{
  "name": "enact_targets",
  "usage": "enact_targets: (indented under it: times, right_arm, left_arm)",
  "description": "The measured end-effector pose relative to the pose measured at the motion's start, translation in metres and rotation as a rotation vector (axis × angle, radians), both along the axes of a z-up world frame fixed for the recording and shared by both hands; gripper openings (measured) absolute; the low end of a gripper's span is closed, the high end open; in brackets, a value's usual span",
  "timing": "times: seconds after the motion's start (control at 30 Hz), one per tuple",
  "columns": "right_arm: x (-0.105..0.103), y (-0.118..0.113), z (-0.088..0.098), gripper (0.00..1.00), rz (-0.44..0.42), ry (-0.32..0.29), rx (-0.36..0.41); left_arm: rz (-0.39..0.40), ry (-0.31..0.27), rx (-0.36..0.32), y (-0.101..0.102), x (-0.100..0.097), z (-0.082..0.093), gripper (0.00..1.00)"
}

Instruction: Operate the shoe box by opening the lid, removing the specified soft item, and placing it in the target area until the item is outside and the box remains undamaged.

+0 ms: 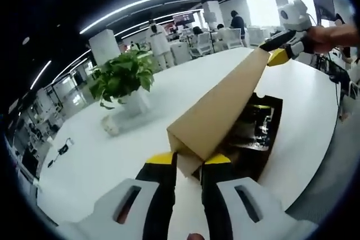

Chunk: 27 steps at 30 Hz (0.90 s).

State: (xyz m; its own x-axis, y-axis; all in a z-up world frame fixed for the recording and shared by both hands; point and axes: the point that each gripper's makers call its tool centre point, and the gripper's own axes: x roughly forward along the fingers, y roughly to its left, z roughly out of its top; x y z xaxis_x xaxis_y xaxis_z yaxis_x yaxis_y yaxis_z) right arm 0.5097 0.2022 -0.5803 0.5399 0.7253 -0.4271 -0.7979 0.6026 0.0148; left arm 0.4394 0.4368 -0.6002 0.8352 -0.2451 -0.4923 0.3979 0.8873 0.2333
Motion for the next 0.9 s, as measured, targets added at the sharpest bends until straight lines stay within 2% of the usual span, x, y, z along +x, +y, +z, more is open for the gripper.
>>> enact_targets:
  times: [0.07,0.43,0.73,0.9]
  right_arm:
    - [0.002,0.001,0.001,0.57,0.002,-0.006,-0.001]
    - [0.016,-0.001,-0.003,0.49,-0.023,-0.016,-0.018]
    - [0.031,-0.012,-0.028,0.43,-0.097,0.008,-0.106]
    - [0.040,-0.017,-0.040,0.38,-0.144,0.039,-0.101]
  left_arm:
    - [0.016,0.005,-0.039,0.001,0.002,0.002,0.14]
    - [0.017,0.000,-0.044,0.003,0.008,0.006,0.13]
    - [0.021,0.000,-0.050,0.006,0.014,0.009,0.12]
    - [0.023,-0.001,-0.054,0.008,0.018,0.009,0.12]
